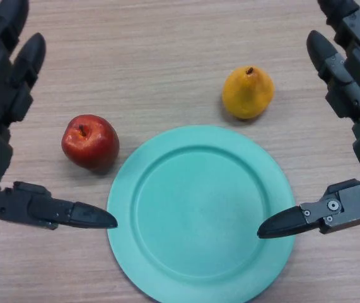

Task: Pick up the red apple and place it on the plate

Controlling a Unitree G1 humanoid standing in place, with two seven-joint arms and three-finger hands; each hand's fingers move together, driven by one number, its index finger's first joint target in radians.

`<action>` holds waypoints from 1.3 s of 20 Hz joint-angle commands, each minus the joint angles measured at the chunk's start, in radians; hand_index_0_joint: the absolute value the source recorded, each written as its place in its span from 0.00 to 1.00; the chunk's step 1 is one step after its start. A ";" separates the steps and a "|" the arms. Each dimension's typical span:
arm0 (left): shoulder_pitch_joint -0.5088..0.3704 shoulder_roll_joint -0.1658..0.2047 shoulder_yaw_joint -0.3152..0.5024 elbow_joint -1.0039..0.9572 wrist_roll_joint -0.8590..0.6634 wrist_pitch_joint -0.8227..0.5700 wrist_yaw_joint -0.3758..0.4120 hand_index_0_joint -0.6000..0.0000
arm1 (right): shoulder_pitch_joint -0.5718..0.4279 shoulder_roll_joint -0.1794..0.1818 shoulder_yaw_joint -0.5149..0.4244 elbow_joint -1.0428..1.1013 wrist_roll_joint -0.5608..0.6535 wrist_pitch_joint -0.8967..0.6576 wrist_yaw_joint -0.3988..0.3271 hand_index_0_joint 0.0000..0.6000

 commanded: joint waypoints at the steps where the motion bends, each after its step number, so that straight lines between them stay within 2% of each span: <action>1: -0.010 0.033 0.043 -0.045 -0.019 -0.160 -0.007 1.00 | -0.013 -0.013 -0.032 -0.053 -0.025 -0.166 0.008 0.00; 10: -0.024 0.041 0.049 -0.021 -0.007 -0.152 -0.007 1.00 | -0.019 -0.056 -0.060 -0.053 0.023 -0.155 -0.019 0.00; 15: -0.111 0.080 0.023 0.092 0.003 -0.132 0.051 1.00 | 0.020 -0.054 -0.065 -0.053 0.018 -0.180 -0.020 0.00; 16: -0.129 0.093 -0.004 0.141 0.040 -0.136 0.047 1.00 | 0.037 -0.062 -0.073 -0.053 0.029 -0.195 -0.027 0.00; 17: -0.149 0.089 -0.019 0.186 0.055 -0.156 0.048 1.00 | 0.045 -0.067 -0.075 -0.053 0.032 -0.206 -0.032 0.00; 20: -0.206 0.092 -0.083 0.363 0.172 -0.260 0.056 1.00 | 0.051 -0.107 -0.096 -0.053 0.057 -0.211 -0.045 0.00; 24: -0.269 0.099 -0.119 0.605 0.296 -0.383 0.063 1.00 | 0.074 -0.142 -0.150 -0.053 0.133 -0.234 -0.076 0.00; 26: -0.289 0.099 -0.120 0.699 0.320 -0.416 0.065 1.00 | 0.069 -0.195 -0.172 -0.053 0.206 -0.234 -0.126 0.00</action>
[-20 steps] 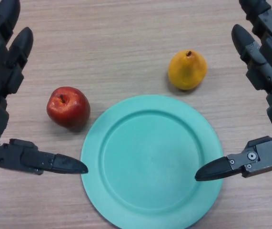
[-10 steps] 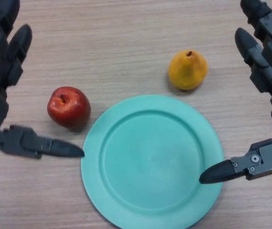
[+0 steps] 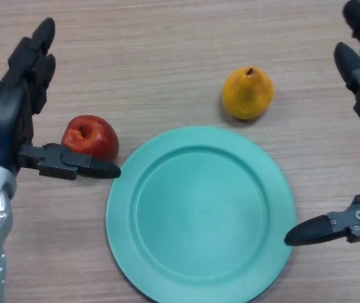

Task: Pick up the red apple and place it on the plate

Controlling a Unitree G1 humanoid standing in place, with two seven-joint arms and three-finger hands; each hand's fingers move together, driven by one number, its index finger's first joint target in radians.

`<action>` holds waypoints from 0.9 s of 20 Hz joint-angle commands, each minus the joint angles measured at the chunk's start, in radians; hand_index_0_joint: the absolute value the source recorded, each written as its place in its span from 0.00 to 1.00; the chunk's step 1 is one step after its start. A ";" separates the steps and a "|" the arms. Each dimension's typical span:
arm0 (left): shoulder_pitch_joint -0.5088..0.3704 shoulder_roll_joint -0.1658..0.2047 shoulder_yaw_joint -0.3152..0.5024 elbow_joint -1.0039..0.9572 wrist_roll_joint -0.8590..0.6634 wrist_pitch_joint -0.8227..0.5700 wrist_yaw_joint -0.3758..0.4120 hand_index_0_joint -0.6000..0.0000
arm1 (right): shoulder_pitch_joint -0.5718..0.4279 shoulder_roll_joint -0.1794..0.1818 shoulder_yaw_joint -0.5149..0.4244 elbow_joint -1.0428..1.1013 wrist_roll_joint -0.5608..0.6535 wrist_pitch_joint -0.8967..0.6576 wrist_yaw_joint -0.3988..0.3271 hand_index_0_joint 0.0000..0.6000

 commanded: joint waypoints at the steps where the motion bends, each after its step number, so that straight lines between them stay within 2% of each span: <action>1: -0.051 0.055 0.046 0.013 0.037 -0.166 0.036 1.00 | -0.020 -0.081 -0.082 -0.053 0.074 -0.178 -0.070 0.00; 3: -0.057 0.062 0.048 0.064 0.073 -0.200 0.053 1.00 | -0.005 -0.098 -0.094 -0.053 0.102 -0.203 -0.085 0.00; 10: -0.082 0.046 0.004 0.220 0.142 -0.241 0.060 1.00 | 0.027 -0.086 -0.135 -0.053 0.126 -0.221 -0.088 0.00; 13: -0.111 0.025 -0.004 0.274 0.141 -0.237 0.115 1.00 | 0.049 -0.128 -0.163 -0.053 0.164 -0.239 -0.113 0.00; 14: -0.119 0.024 -0.008 0.290 0.141 -0.230 0.134 1.00 | 0.059 -0.131 -0.166 -0.053 0.166 -0.249 -0.115 0.00; 15: -0.120 0.024 -0.009 0.294 0.142 -0.231 0.137 0.83 | 0.059 -0.132 -0.167 -0.053 0.166 -0.249 -0.116 0.00; 16: -0.122 0.024 -0.013 0.305 0.145 -0.236 0.143 0.58 | 0.060 -0.134 -0.170 -0.053 0.167 -0.251 -0.118 0.00; 17: -0.124 0.024 -0.018 0.318 0.151 -0.243 0.142 0.41 | 0.062 -0.139 -0.174 -0.053 0.171 -0.253 -0.121 0.00; 18: -0.125 0.029 -0.034 0.344 0.172 -0.259 0.127 0.17 | 0.066 -0.147 -0.180 -0.053 0.176 -0.258 -0.128 0.00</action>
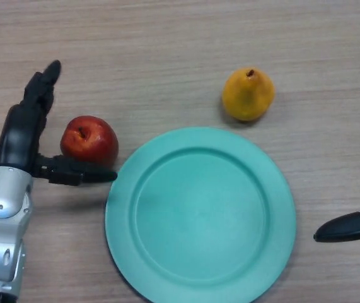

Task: Pick up the red apple and place it on the plate

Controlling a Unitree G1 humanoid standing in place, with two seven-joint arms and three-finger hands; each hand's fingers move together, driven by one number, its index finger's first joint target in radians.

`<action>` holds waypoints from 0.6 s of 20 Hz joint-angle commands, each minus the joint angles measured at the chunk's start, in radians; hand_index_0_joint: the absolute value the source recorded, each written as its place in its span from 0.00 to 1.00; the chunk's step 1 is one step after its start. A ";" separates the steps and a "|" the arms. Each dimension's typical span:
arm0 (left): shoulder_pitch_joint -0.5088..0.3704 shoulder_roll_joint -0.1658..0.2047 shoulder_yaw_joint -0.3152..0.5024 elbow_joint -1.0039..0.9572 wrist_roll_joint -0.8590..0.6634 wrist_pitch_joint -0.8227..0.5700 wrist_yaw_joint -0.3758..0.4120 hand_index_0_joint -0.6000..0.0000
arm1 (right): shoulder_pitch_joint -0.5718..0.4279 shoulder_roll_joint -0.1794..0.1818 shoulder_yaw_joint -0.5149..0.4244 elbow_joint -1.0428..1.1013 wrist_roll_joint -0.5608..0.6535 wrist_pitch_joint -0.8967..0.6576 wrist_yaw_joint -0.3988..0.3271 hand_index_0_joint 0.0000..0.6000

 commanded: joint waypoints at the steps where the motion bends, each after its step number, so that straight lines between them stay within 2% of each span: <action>1: -0.046 0.039 0.003 0.009 0.077 -0.180 -0.003 0.00 | 0.000 -0.048 -0.096 -0.052 0.018 -0.162 -0.033 0.00; 4: -0.046 0.021 -0.003 0.015 0.073 -0.197 -0.041 0.00 | 0.003 -0.071 -0.080 -0.052 -0.001 -0.180 -0.060 0.00; 6: -0.049 0.022 -0.009 0.019 0.091 -0.191 -0.056 0.00 | 0.010 -0.084 -0.076 -0.052 -0.002 -0.201 -0.072 0.00; 8: -0.048 0.023 0.013 -0.014 0.093 -0.187 -0.041 0.00 | 0.011 -0.104 -0.073 -0.052 0.009 -0.208 -0.094 0.00; 10: -0.026 0.038 0.031 -0.103 0.108 -0.157 -0.011 0.00 | 0.008 -0.107 -0.062 -0.052 0.000 -0.208 -0.101 0.00; 12: 0.032 0.036 0.043 -0.272 0.097 -0.077 -0.028 0.00 | 0.017 -0.126 -0.054 -0.052 0.014 -0.224 -0.125 0.00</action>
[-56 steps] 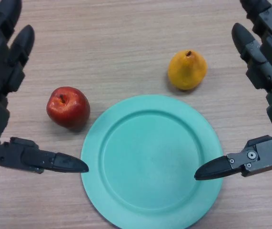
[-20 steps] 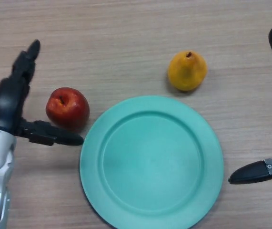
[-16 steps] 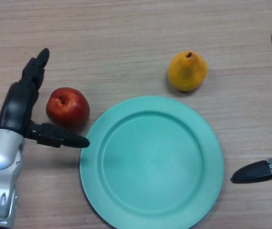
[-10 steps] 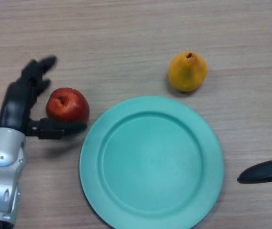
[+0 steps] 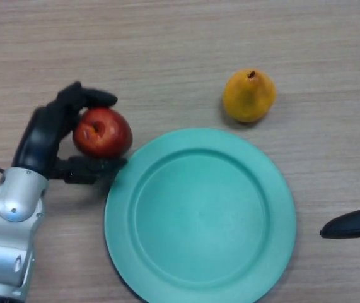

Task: Pick up the red apple and place it on the plate

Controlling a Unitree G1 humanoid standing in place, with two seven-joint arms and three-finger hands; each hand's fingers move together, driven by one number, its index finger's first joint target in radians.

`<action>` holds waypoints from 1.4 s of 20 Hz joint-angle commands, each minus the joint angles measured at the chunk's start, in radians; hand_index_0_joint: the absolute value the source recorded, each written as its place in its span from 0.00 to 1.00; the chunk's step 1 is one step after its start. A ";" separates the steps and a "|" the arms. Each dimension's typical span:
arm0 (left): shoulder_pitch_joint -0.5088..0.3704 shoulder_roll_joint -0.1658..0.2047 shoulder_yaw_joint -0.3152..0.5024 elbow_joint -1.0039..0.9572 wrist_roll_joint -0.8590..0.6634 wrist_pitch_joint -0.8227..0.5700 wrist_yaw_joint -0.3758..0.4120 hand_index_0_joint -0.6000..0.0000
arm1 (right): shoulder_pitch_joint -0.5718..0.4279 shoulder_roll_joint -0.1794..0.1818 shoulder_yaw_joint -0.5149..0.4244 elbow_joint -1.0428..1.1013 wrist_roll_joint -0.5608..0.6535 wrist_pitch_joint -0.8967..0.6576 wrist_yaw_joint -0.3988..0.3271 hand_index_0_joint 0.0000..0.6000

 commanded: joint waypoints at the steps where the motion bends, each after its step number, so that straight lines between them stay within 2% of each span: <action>1: -0.002 0.033 0.091 -0.128 0.021 -0.040 0.034 0.00 | -0.009 -0.055 -0.059 -0.052 0.014 -0.173 -0.055 0.17; 2: 0.011 0.030 0.090 -0.167 0.018 -0.026 0.029 0.00 | -0.009 -0.071 -0.057 -0.052 0.023 -0.177 -0.068 0.42; 3: 0.037 0.024 0.078 -0.245 0.024 0.007 0.011 0.00 | -0.008 -0.102 -0.051 -0.052 0.036 -0.187 -0.093 0.25; 4: 0.104 -0.011 0.053 -0.443 0.005 0.118 -0.042 0.00 | -0.009 -0.164 -0.039 -0.052 0.062 -0.202 -0.143 0.00; 7: 0.207 -0.047 -0.060 -0.558 0.088 0.123 -0.082 0.00 | -0.018 -0.173 -0.027 -0.052 0.059 -0.199 -0.153 0.00; 9: 0.267 -0.060 -0.124 -0.552 0.174 0.082 -0.106 0.00 | -0.004 -0.165 -0.022 -0.052 0.048 -0.207 -0.158 0.00; 11: 0.305 -0.082 -0.151 -0.563 0.175 0.093 -0.119 0.00 | 0.026 -0.160 -0.015 -0.052 0.048 -0.238 -0.166 0.00; 13: 0.324 -0.088 -0.182 -0.558 0.187 0.091 -0.112 0.00 | 0.052 -0.183 -0.023 -0.052 0.057 -0.278 -0.182 0.00; 18: 0.345 -0.081 -0.221 -0.520 0.218 0.041 -0.110 0.00 | 0.095 -0.189 -0.060 -0.052 0.071 -0.298 -0.184 0.00; 21: 0.345 -0.095 -0.224 -0.509 0.204 0.013 -0.088 0.00 | 0.134 -0.203 -0.050 -0.052 0.045 -0.340 -0.194 0.00; 23: 0.343 -0.097 -0.225 -0.508 0.200 0.014 -0.083 0.33 | 0.138 -0.206 -0.054 -0.052 0.046 -0.348 -0.194 0.00; 24: 0.339 -0.096 -0.227 -0.503 0.207 0.007 -0.071 0.58 | 0.139 -0.208 -0.058 -0.052 0.047 -0.353 -0.193 0.00; 25: 0.338 -0.092 -0.229 -0.499 0.233 0.001 -0.056 0.75 | 0.137 -0.209 -0.065 -0.052 0.052 -0.351 -0.190 0.00; 26: 0.340 -0.081 -0.233 -0.497 0.312 -0.003 -0.031 1.00 | 0.121 -0.197 -0.088 -0.052 0.065 -0.322 -0.166 0.00; 28: 0.344 -0.081 -0.229 -0.495 0.353 -0.005 -0.033 1.00 | 0.101 -0.149 -0.103 -0.052 0.043 -0.284 -0.124 0.00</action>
